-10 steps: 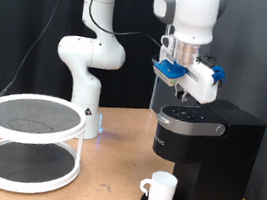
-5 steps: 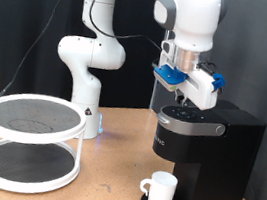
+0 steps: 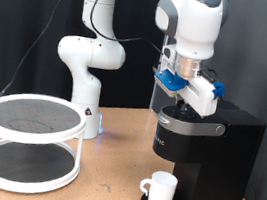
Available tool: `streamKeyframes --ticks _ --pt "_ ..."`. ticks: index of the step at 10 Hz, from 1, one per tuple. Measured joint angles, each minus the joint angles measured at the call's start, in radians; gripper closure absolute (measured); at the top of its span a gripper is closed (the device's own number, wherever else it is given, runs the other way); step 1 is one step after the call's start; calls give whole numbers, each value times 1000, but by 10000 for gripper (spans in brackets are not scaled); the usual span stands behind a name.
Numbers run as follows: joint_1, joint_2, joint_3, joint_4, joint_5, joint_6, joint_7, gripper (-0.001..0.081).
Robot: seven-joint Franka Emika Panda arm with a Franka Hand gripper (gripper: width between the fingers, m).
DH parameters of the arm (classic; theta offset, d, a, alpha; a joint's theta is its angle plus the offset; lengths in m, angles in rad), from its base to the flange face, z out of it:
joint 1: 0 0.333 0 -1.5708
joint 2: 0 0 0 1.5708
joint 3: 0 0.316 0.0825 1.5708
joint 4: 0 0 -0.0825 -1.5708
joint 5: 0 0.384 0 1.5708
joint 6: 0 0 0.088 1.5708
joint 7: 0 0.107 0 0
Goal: Make a cup of coffee with the keurig machine
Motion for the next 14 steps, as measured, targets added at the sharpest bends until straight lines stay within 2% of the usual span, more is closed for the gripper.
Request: streamKeyframes --ticks 10,12,14 --pt "-3 13 -5 13 -4 -38 57 806" --pt "-5 16 -7 17 -2 -33 55 806" --pt "-5 14 -7 17 36 -21 5 806"
